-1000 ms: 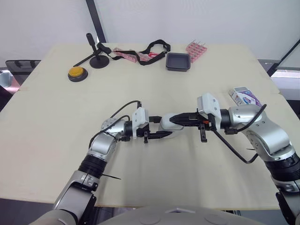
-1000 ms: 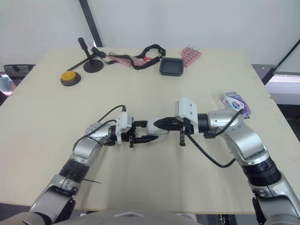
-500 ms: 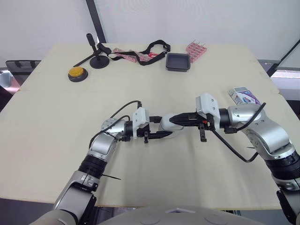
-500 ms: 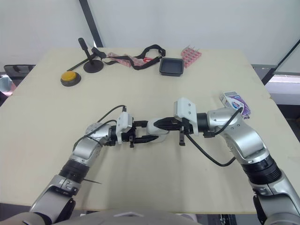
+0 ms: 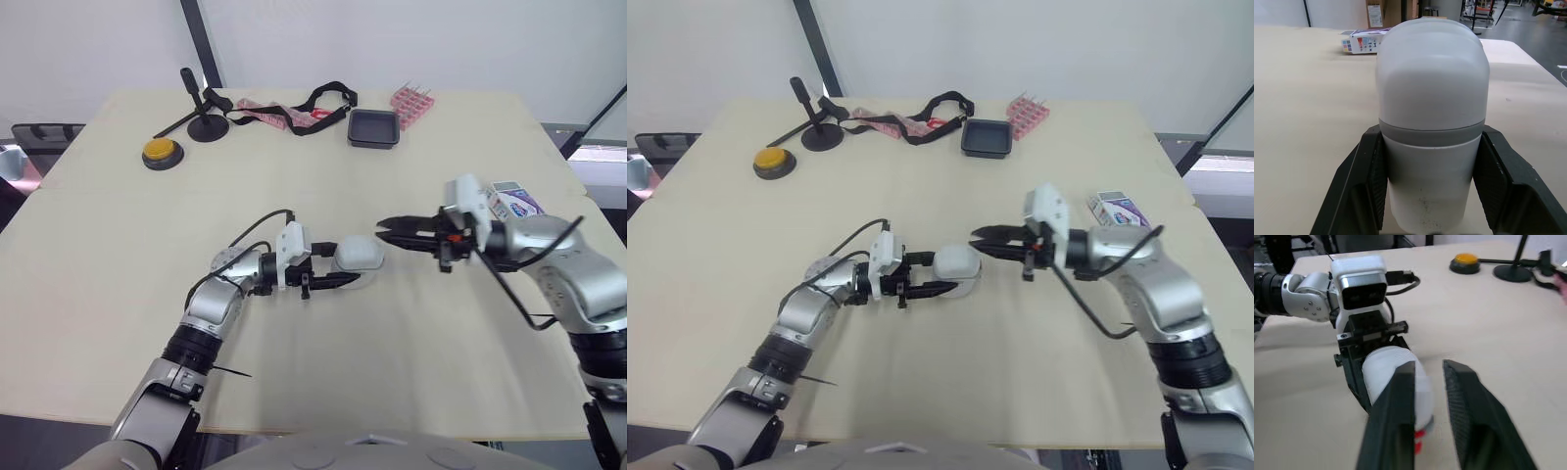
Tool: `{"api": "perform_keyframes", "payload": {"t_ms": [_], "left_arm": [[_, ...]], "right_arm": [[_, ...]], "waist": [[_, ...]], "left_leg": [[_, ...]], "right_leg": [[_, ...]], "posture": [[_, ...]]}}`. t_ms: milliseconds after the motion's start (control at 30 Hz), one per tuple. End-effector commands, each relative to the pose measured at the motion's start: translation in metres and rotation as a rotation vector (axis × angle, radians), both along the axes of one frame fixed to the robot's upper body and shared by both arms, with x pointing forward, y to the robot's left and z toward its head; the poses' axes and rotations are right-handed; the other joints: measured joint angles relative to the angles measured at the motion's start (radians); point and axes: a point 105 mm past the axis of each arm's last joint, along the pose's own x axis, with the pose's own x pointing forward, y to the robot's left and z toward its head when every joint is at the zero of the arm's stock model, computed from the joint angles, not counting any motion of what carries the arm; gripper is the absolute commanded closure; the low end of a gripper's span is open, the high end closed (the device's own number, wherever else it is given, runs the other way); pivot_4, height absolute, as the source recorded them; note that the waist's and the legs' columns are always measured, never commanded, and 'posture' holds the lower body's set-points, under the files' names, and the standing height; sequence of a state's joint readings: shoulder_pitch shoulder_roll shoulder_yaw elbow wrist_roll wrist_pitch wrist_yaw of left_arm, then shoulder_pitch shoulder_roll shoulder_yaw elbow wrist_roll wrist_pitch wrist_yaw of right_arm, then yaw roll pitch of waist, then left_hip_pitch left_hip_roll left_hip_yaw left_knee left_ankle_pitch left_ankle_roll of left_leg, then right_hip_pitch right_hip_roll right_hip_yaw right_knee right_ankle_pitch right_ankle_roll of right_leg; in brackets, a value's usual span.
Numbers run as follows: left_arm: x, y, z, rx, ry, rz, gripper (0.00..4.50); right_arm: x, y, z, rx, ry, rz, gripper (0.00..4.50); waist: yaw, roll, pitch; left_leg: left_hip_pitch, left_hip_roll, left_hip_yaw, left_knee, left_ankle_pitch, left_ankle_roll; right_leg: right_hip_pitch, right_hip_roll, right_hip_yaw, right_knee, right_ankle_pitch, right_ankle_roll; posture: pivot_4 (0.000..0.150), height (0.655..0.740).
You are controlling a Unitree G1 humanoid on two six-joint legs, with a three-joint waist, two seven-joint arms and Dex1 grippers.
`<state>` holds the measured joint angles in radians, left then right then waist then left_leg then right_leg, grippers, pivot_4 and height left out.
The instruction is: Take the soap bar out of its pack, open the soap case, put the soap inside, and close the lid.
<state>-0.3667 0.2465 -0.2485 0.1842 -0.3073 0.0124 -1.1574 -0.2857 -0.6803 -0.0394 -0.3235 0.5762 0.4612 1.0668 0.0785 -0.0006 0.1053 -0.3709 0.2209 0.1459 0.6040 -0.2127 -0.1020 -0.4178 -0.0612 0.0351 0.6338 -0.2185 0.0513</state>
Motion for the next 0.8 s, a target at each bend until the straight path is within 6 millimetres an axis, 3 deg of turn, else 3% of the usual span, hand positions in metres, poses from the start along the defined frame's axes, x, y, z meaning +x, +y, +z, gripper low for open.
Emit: {"api": "perform_keyframes", "payload": {"t_ms": [33,233,433,567,800], "left_arm": [[0.003,0.007,0.012,-0.024,0.023,0.021,2.60],[-0.001,0.009,0.021,-0.049,0.326,-0.006,2.60],[-0.003,0.013,0.026,-0.029,0.826,-0.014,2.60],[-0.007,0.015,0.012,0.058,1.028,0.021,2.60],[-0.011,0.017,-0.010,0.157,1.201,0.096,2.60]], "right_arm": [[-0.010,-0.011,0.005,0.000,-0.085,0.006,2.05],[-0.027,-0.024,-0.033,-0.083,-0.096,0.001,0.03],[-0.029,-0.024,-0.045,-0.053,-0.077,-0.015,0.03],[-0.030,-0.026,-0.049,-0.046,-0.069,-0.011,0.03],[-0.032,-0.028,-0.057,-0.047,-0.032,-0.009,0.03]], "waist": [[0.000,0.000,0.000],[0.001,0.000,0.000],[-0.004,0.000,0.001],[-0.005,0.000,0.001],[-0.001,0.000,0.001]], "left_leg": [[0.000,0.000,0.000,-0.001,0.000,0.000],[-0.001,0.000,0.000,-0.001,0.000,0.000],[-0.001,-0.001,0.000,0.000,0.000,0.000],[-0.002,-0.001,0.000,0.000,0.000,0.000],[-0.003,-0.001,-0.001,-0.001,0.002,-0.004]], "right_leg": [[0.000,0.000,0.000,0.000,0.000,0.000],[-0.001,0.000,-0.001,-0.001,0.000,-0.001],[-0.002,0.000,0.000,-0.001,-0.003,-0.005],[-0.001,0.000,0.000,-0.002,-0.003,-0.005],[0.000,0.000,-0.002,-0.005,0.000,-0.001]], "posture": [[0.150,0.7400],[0.150,0.7400],[0.150,0.7400],[0.150,0.7400],[0.150,0.7400]]}}
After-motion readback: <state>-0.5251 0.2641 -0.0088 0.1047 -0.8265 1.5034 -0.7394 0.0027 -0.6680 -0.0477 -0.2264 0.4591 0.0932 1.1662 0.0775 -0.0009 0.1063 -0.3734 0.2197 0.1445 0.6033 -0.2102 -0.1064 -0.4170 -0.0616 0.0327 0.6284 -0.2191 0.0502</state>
